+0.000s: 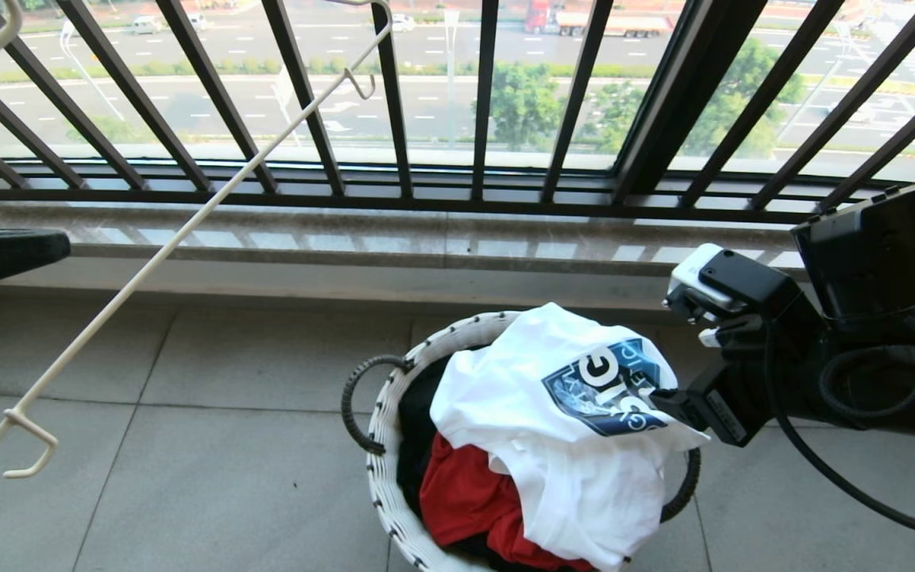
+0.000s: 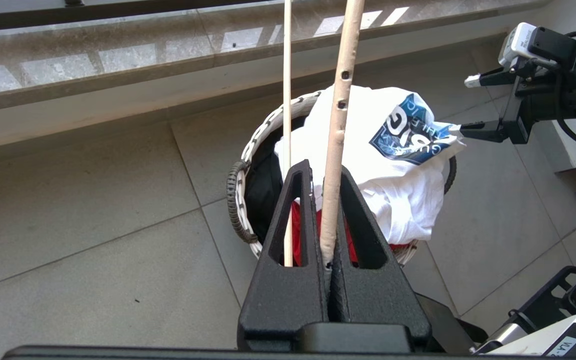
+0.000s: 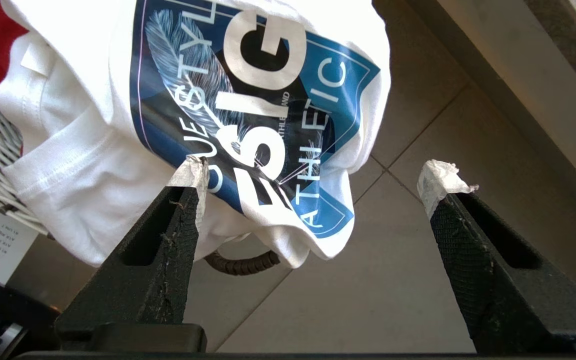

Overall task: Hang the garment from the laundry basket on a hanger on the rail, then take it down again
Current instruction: Pick up clothes from the basket

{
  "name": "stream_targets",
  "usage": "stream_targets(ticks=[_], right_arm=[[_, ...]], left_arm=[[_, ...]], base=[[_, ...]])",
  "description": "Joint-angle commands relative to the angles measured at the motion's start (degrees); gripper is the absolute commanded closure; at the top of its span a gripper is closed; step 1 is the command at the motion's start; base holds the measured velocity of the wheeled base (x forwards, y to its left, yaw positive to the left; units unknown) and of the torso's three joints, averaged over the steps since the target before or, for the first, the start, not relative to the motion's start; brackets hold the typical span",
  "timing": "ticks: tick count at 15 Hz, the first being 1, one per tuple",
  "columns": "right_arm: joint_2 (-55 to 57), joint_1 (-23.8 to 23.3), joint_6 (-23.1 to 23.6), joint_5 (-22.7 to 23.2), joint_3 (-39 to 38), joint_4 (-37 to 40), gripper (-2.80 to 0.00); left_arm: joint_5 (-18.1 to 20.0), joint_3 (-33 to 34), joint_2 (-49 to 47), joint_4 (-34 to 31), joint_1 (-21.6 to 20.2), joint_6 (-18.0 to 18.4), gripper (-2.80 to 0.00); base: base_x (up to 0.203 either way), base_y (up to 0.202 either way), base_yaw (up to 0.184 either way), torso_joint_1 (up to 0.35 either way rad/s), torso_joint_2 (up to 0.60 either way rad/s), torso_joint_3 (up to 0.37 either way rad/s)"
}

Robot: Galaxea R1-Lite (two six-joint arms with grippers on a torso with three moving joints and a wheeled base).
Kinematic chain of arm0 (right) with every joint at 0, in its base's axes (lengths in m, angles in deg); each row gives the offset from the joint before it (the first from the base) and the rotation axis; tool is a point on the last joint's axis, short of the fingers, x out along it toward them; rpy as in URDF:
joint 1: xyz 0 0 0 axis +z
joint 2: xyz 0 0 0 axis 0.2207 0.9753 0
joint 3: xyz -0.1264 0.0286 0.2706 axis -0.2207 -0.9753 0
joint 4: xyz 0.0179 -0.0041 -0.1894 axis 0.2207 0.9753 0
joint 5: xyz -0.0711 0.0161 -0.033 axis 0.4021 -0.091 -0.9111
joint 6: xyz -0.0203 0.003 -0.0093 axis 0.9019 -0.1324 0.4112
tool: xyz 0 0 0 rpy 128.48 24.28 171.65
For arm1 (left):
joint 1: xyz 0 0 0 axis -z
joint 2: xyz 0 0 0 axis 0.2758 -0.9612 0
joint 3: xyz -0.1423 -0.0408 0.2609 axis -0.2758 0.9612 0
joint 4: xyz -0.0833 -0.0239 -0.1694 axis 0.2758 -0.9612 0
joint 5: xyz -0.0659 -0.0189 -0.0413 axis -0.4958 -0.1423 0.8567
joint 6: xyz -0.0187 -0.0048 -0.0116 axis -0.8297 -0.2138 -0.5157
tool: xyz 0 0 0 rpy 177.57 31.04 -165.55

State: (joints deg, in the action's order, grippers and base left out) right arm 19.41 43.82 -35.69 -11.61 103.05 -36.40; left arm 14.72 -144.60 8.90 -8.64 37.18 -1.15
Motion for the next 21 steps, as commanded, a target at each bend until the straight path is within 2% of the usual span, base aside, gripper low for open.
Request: stream_targets(ticks=[1,4,10,16,17,21], right_arm=[[0.6,1.8,0.1,-0.3,1.5,0.0,0.0],[4.2,5.9,0.0,-1.0,2.6,-0.8,0.0],[11.8,17.1,-2.1,-9.3,2.6,-9.1,0.0],[20.9,21.9,-4.2,-15.7,1.6,-17.0,0.0],[21.6,23.0,-4.1,-16.5,1.1,-18.5,-2.77],[24.4,26.2,-2.0,-19.2,-2.2,-24.0,-2.8]], left_arm=[[0.1,0.1,-0.1,-0.1,0.0,0.0,0.0],[0.1,-0.2,-0.3,-0.1,-0.1,0.0,0.0],[-0.3,-1.6,-0.4,-2.1,-0.1,-0.3,0.0],[-2.5,-3.5,-0.3,-2.4,-0.1,-2.3,0.0],[-2.8,-3.5,-0.4,-2.4,-0.1,-2.3,0.0],[-4.0,-3.9,-0.9,-2.4,-0.1,-2.3,0.0]], base=[[0.0,0.0,0.0,0.0,0.0,0.0],[0.0,0.0,0.0,0.0,0.0,0.0],[0.0,0.0,0.0,0.0,0.0,0.0],[0.0,0.0,0.0,0.0,0.0,0.0],[0.0,0.0,0.0,0.0,0.0,0.0],[0.0,0.0,0.0,0.0,0.0,0.0]])
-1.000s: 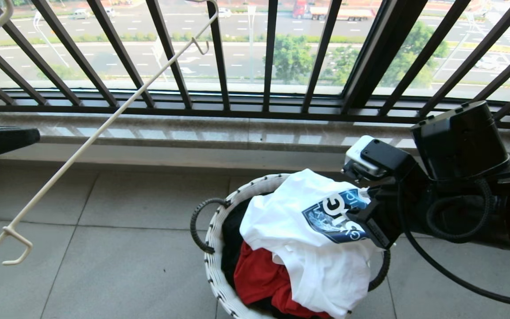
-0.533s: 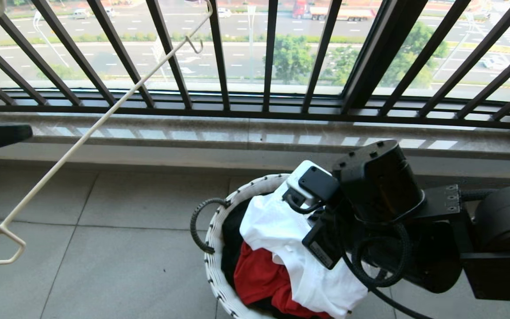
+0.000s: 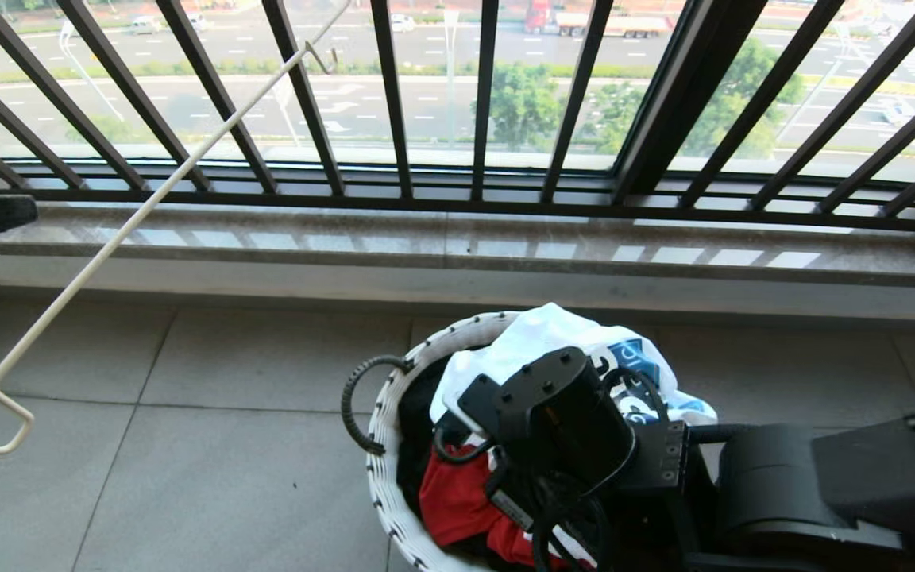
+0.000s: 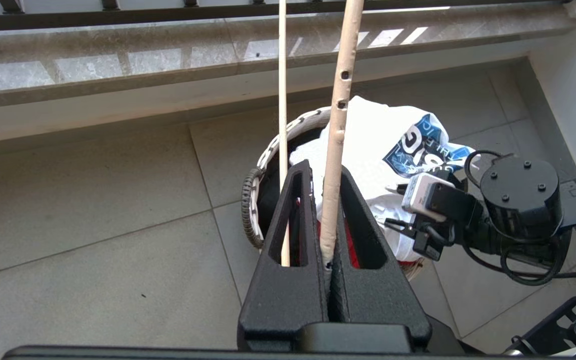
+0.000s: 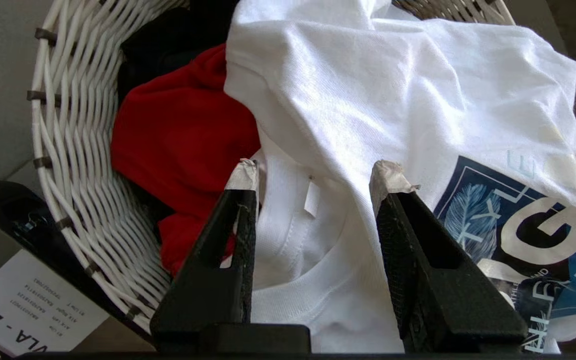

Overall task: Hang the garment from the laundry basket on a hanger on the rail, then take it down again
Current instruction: Pick up clothes from the basket

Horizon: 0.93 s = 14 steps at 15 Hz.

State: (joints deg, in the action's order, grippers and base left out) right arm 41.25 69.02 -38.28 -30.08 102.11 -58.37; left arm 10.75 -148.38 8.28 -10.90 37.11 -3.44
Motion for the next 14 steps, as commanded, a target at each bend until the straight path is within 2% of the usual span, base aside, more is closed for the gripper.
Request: stream_targets(ticks=[1,3,6,8,9,12,14], right_arm=[[4.1,1.2,2.1,-2.0,-2.1,-5.6,-2.8],[7.3,2.1,4.9,-3.5,-3.7,-13.1,-2.8],[10.7,3.4,6.1,-3.9,-3.8,-16.7,-2.8],[11.5,3.4,9.2,-4.4,-4.5,-21.5,-2.8],[11.4,3.4,10.7,-5.9,-4.8,-22.0,-2.8],[11.9,3.2,13.2,-6.2,-4.8,-21.9,-2.8],[11.6,2.4,16.8,-7.0,-4.8,-20.9,-2.8]], left_arm=[[0.0,-0.1,-0.2,-0.1,0.0,0.0,0.0],[0.0,-0.1,-0.2,-0.1,0.0,0.0,0.0],[-0.1,-0.1,-0.1,-0.1,0.0,0.0,0.0],[-0.1,0.0,0.0,-0.1,0.0,0.0,0.0],[-0.1,0.0,0.1,-0.1,0.0,0.0,0.0],[-0.1,0.1,0.2,-0.1,0.0,0.0,0.0],[-0.1,0.1,0.2,-0.1,0.0,0.0,0.0]], base=[[0.0,0.0,0.0,0.0,0.0,0.0],[0.0,0.0,0.0,0.0,0.0,0.0],[0.0,0.0,0.0,0.0,0.0,0.0],[0.0,0.0,0.0,0.0,0.0,0.0],[0.0,0.0,0.0,0.0,0.0,0.0],[0.0,0.0,0.0,0.0,0.0,0.0],[0.0,0.0,0.0,0.0,0.0,0.0]])
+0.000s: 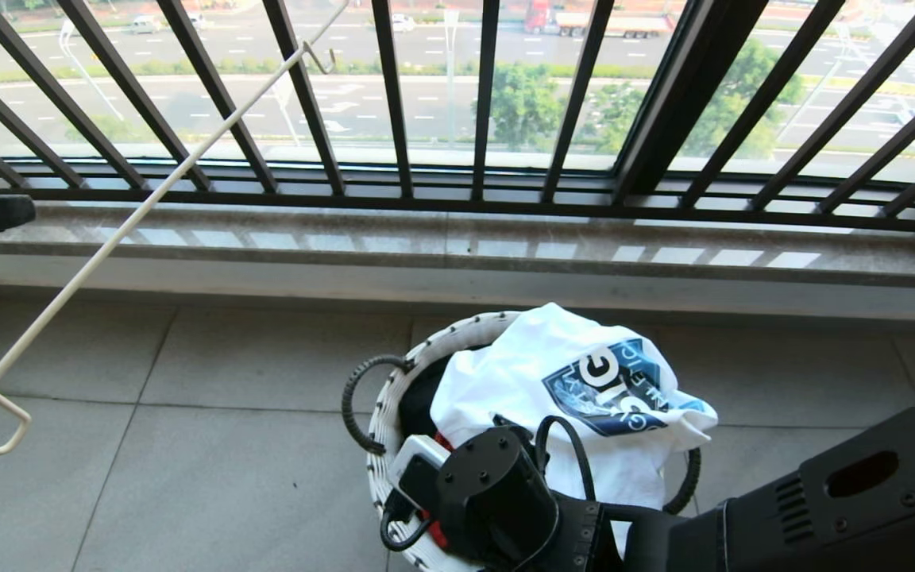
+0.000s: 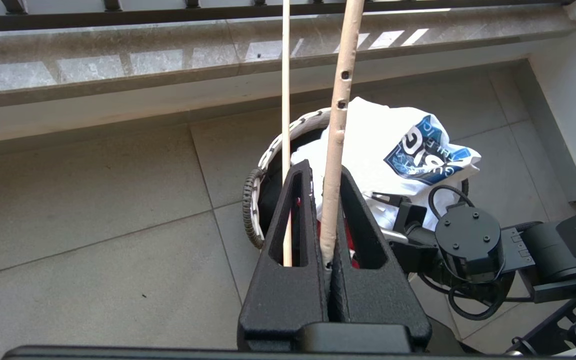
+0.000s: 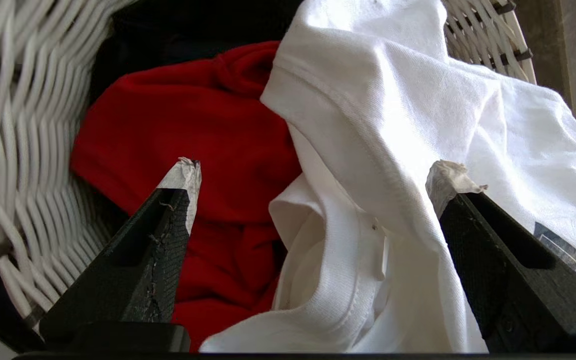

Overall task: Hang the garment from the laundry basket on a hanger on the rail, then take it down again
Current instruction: Pick up clothes from the basket

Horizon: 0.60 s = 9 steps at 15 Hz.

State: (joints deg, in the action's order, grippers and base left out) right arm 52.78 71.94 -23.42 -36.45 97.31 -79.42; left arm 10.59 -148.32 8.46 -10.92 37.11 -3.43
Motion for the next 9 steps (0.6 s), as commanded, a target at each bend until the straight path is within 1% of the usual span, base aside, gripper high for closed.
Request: stream_targets(ticks=[1,2,5,9], right_arm=[[0.0,-1.1,4.6,-1.5,0.0,0.6,-2.8],[0.1,-1.7,7.3,-1.7,0.1,0.6,-2.8],[2.1,-2.8,12.4,-1.7,1.9,-0.2,-2.8],[5.6,-3.4,16.6,-1.7,5.1,-5.5,-2.8]], left_arm=[[0.2,0.0,0.0,-0.1,0.0,0.0,0.0],[0.2,0.1,-0.1,-0.1,0.0,0.0,0.0],[0.1,0.1,0.1,-0.1,0.0,0.0,0.0],[0.1,0.0,0.4,-0.1,0.0,0.0,0.0]], base=[[0.0,0.0,0.0,0.0,0.0,0.0],[0.0,0.0,0.0,0.0,0.0,0.0],[0.0,0.0,0.0,0.0,0.0,0.0],[0.0,0.0,0.0,0.0,0.0,0.0]])
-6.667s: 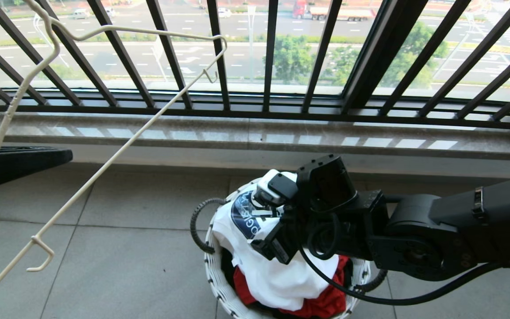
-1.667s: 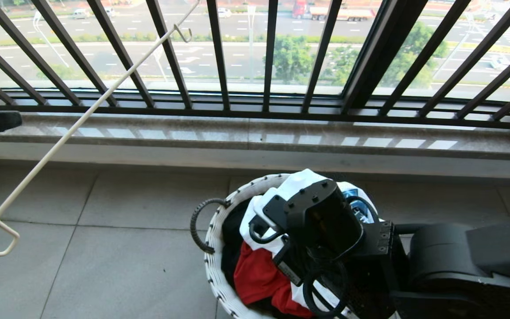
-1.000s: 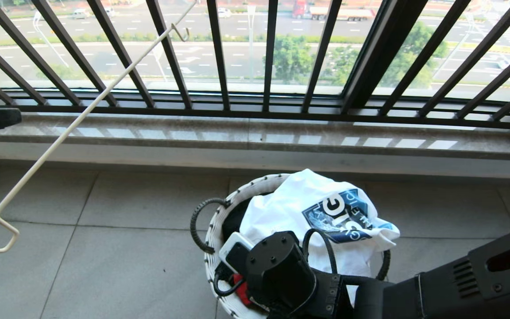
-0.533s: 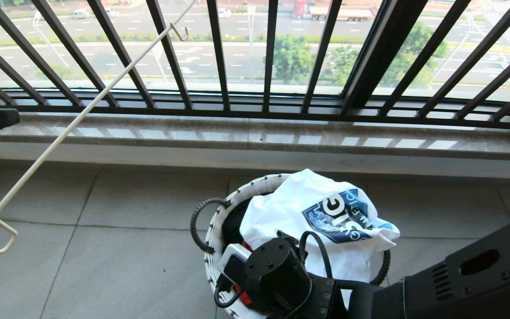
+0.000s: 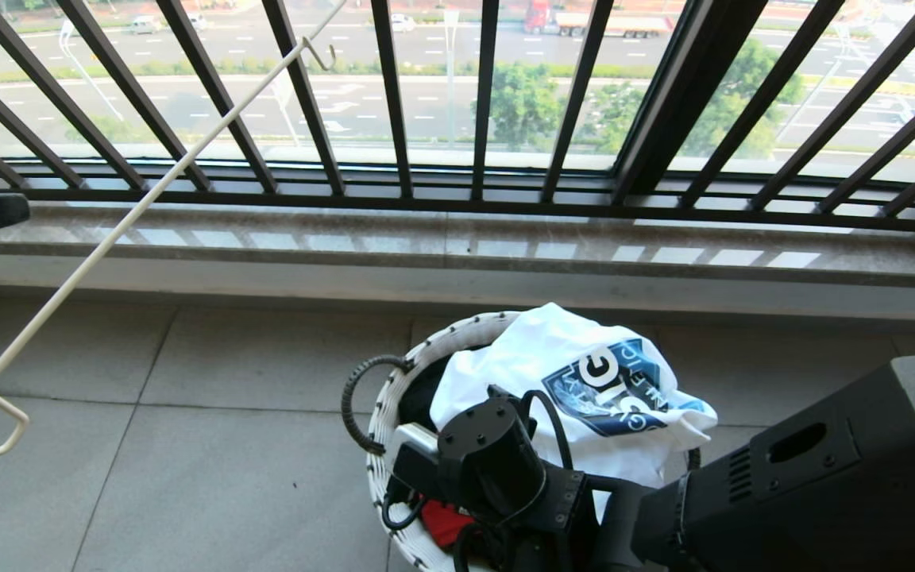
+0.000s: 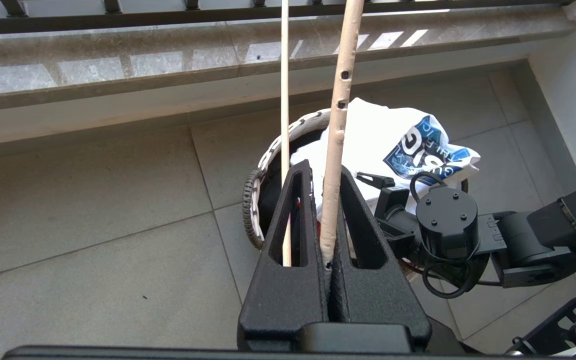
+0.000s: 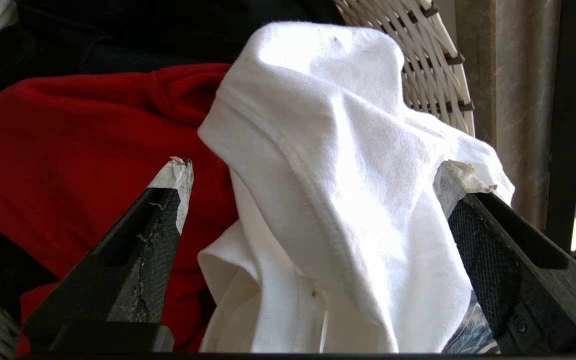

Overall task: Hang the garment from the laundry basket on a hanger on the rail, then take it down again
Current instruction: Pick up clothes from the basket

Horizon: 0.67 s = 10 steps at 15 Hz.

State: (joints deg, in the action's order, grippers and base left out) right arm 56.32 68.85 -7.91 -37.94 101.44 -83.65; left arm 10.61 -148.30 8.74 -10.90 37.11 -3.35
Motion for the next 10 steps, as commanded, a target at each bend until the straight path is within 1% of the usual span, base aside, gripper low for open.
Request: stream_targets(ticks=[1,4,8,10], right_arm=[[3.2,-0.9,2.7,-0.2,1.5,-3.3,-2.8],[4.4,-2.8,8.3,-0.2,1.7,-8.5,-2.8],[4.0,-3.1,10.1,-0.2,1.2,-8.7,-2.8],[3.4,-3.1,10.3,-0.2,-0.4,-8.6,-2.8]], left_arm=[[0.0,0.0,0.3,-0.1,0.0,0.0,0.0],[0.0,-0.1,0.5,-0.1,0.0,0.0,0.0],[0.0,-0.1,0.5,-0.1,0.0,0.0,0.0],[0.1,-0.1,0.5,-0.1,0.0,0.1,0.0]], base=[[0.0,0.0,0.0,0.0,0.0,0.0],[0.0,0.0,0.0,0.0,0.0,0.0],[0.0,0.0,0.0,0.0,0.0,0.0],[0.0,0.0,0.0,0.0,0.0,0.0]])
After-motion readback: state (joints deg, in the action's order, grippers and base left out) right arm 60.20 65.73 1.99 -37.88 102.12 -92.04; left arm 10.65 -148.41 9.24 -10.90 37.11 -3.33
